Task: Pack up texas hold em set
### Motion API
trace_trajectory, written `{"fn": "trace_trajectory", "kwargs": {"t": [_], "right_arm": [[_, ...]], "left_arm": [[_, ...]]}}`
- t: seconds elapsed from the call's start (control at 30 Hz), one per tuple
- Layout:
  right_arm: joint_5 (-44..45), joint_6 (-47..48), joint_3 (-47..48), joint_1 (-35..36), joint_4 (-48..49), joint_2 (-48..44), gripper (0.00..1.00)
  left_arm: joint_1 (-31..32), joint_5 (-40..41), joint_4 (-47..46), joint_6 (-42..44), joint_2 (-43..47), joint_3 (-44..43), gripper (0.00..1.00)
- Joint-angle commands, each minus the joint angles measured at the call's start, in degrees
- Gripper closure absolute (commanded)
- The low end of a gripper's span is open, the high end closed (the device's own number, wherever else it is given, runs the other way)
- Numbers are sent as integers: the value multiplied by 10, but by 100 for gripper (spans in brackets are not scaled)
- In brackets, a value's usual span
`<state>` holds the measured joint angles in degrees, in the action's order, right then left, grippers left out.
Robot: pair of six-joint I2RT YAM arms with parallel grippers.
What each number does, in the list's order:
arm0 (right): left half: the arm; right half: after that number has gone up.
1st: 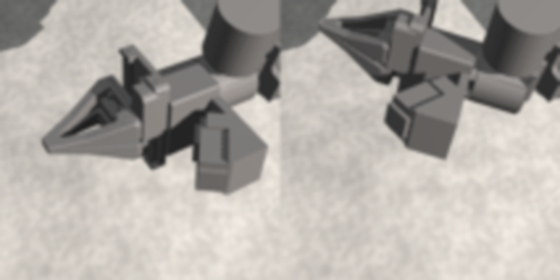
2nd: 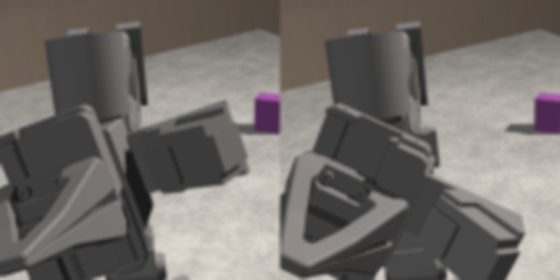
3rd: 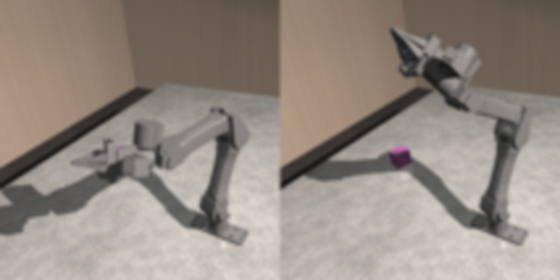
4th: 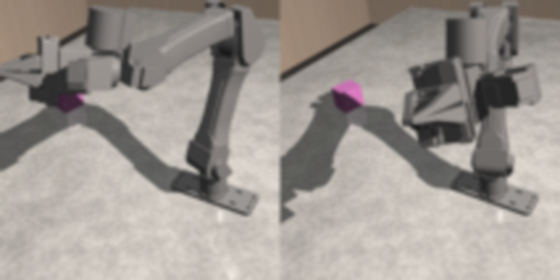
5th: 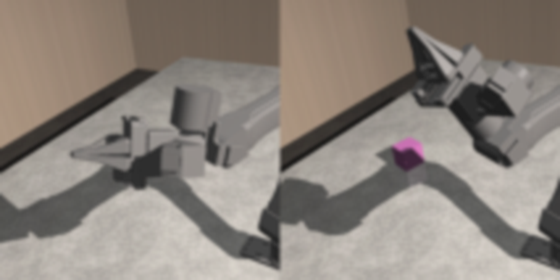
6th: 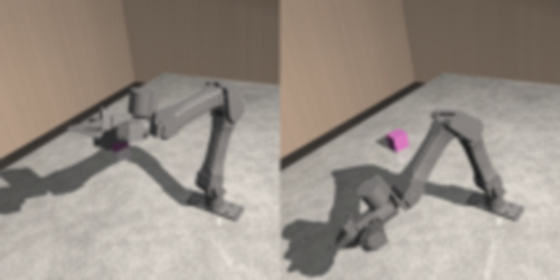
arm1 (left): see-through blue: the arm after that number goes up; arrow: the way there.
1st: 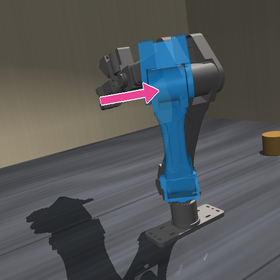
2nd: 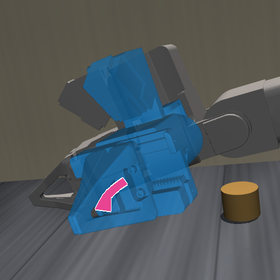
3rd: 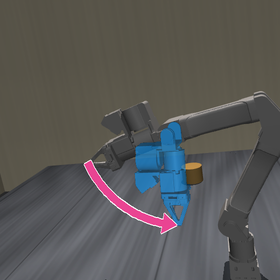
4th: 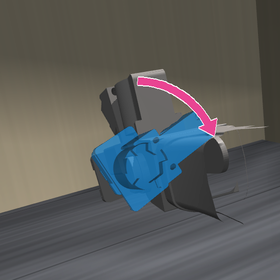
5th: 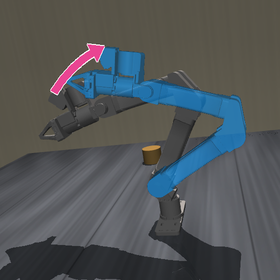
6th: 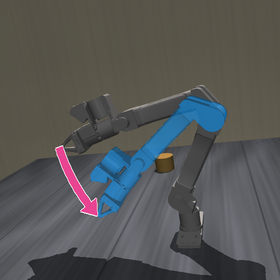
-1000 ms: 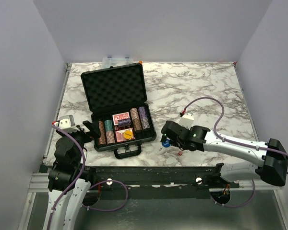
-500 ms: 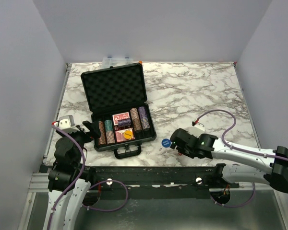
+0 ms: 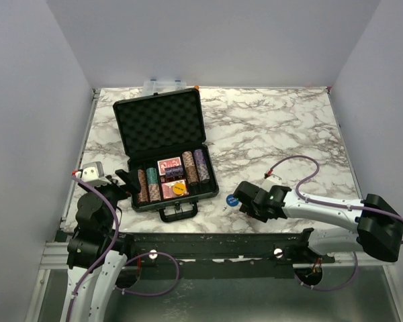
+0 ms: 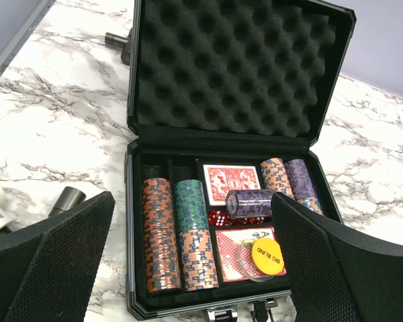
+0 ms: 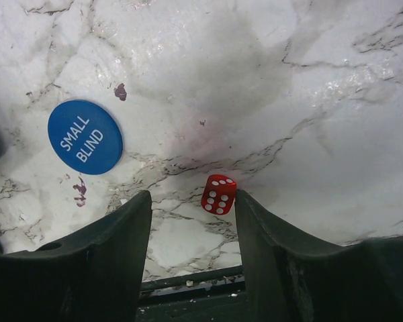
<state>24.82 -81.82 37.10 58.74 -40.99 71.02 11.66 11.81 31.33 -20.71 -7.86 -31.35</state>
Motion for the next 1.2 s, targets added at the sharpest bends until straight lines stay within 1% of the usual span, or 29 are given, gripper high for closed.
{"fn": "trace_trajectory", "kwargs": {"t": [0.0,0.13,0.23,0.33,0.47,0.63,0.77,0.83,0.93,1.0,1.03,1.1,1.17], "right_arm": [[-6,8,-8,-6,20,20,45],[0,10,-3,-6,9,33,46],[4,10,-7,-6,4,33,52],[6,11,-6,-6,0,36,55],[8,16,3,-6,-9,45,55],[5,22,7,-6,-17,54,58],[3,27,13,-6,-21,54,74],[4,35,19,-6,-24,54,84],[14,51,34,-6,-34,53,89],[22,66,47,-6,-35,54,90],[26,71,50,-6,-33,54,92],[34,78,59,-6,-33,54,99],[41,85,73,-6,-40,57,99]], "left_arm": [[2,-10,-9,3,8,4,1],[2,-10,-8,3,8,5,1],[2,-10,-8,3,6,4,1],[3,-9,-9,3,8,5,1],[2,-8,-9,3,8,5,1],[3,-9,-8,3,8,5,1],[3,-11,-8,3,8,5,1],[2,-11,-8,2,7,4,1],[2,-12,-9,2,7,5,1],[2,-13,-9,2,8,4,1],[2,-13,-9,2,9,5,1],[3,-13,-9,2,10,5,1],[2,-13,-10,2,10,5,1]]}}
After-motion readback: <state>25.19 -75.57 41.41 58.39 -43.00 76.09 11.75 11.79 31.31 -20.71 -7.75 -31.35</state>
